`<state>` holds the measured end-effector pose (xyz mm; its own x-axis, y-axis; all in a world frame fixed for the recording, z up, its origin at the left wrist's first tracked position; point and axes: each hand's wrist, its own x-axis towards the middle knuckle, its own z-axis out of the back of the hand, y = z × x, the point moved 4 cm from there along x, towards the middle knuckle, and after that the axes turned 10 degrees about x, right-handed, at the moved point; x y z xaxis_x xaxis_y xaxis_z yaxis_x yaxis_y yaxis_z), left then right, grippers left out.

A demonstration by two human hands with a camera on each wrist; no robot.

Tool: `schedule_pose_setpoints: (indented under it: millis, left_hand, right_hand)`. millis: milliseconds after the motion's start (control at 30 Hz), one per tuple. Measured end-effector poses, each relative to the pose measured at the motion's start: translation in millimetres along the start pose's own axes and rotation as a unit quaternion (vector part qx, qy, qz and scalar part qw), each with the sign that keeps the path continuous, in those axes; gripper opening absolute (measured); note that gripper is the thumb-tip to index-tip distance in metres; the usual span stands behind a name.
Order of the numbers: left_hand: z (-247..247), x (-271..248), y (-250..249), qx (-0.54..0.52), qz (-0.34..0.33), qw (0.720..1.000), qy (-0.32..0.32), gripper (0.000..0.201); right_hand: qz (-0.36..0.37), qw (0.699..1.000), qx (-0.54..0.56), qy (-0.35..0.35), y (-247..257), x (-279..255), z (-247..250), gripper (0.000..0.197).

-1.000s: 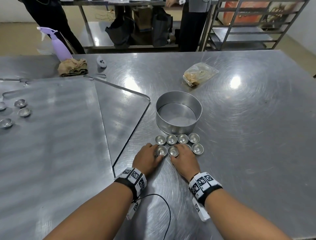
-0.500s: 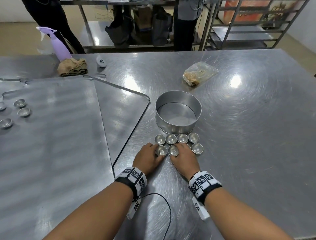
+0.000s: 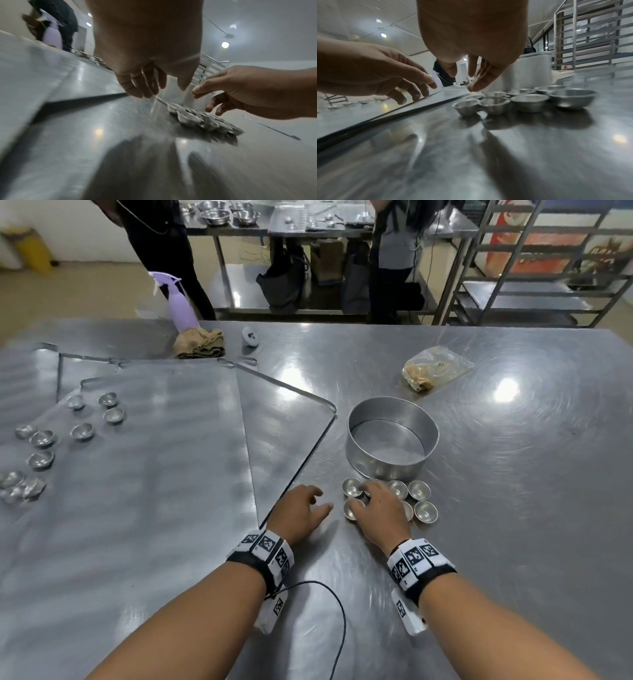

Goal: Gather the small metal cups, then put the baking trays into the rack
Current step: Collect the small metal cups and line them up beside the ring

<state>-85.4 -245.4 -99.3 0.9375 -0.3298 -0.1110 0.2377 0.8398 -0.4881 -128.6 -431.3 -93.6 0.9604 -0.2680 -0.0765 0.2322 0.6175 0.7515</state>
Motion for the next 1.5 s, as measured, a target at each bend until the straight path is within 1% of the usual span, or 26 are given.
schedule_pose_setpoints:
  millis: [67,133,200,267,333,400,600,767,900,1000,1067,1200,1267,1400,1467,1500]
  left_hand:
    - [24,-10,23,-0.001,0.027,1.0,-0.009,0.04]
    - [49,-23,54,-0.001,0.058,0.998,-0.011,0.039]
    - [75,-38,88,0.0,0.09,0.996,0.001,0.038]
    - [99,-57,126,0.007,0.122,0.992,0.02,0.039]
    - [123,-78,168,0.009,0.156,0.987,0.026,0.041]
    - [146,-100,210,0.007,0.195,0.981,0.013,0.041]
    - [210,-157,323,-0.006,0.308,0.949,-0.069,0.035]
    - [255,-181,404,-0.023,0.361,0.923,-0.132,0.027]
    - [281,-181,457,-0.017,0.371,0.919,-0.133,0.03]
    - [290,-170,488,-0.018,0.365,0.922,-0.124,0.038]
    - [293,-159,502,-0.01,0.345,0.931,-0.12,0.042]
    - [293,-137,523,0.004,0.302,0.947,-0.111,0.051]
    - [290,-127,531,0.016,0.29,0.952,-0.101,0.055]
    - [284,-111,541,0.031,0.262,0.961,-0.084,0.057]
    - [281,-106,546,0.031,0.258,0.962,-0.08,0.053]
    - [280,-105,547,0.03,0.256,0.963,-0.081,0.049]
  right_hand:
    - [0.021,0.999,-0.006,0.038,25,5,-21,0.032]
    - [0.038,0.993,-0.017,0.112,53,8,-50,0.036]
    - [0.049,0.979,-0.041,0.193,84,8,-81,0.038]
    - [0.064,0.966,-0.056,0.244,117,7,-113,0.039]
    - [0.078,0.958,-0.056,0.271,150,4,-146,0.039]
    - [0.096,0.95,-0.057,0.291,183,0,-180,0.038]
    - [0.155,0.926,-0.068,0.338,273,-11,-279,0.039]
    - [0.183,0.913,-0.075,0.356,336,-11,-346,0.038]
    - [0.193,0.909,-0.083,0.359,375,-1,-385,0.038]
    - [0.208,0.909,-0.078,0.351,398,10,-412,0.039]
    - [0.221,0.907,-0.078,0.35,410,17,-431,0.042]
    - [0.224,0.903,-0.073,0.358,428,25,-466,0.053]
    - [0.235,0.901,-0.071,0.358,434,29,-480,0.054]
    - [0.247,0.896,-0.079,0.36,436,34,-498,0.048]
    - [0.253,0.896,-0.089,0.354,435,34,-504,0.041]
    - [0.256,0.898,-0.091,0.347,434,33,-506,0.035]
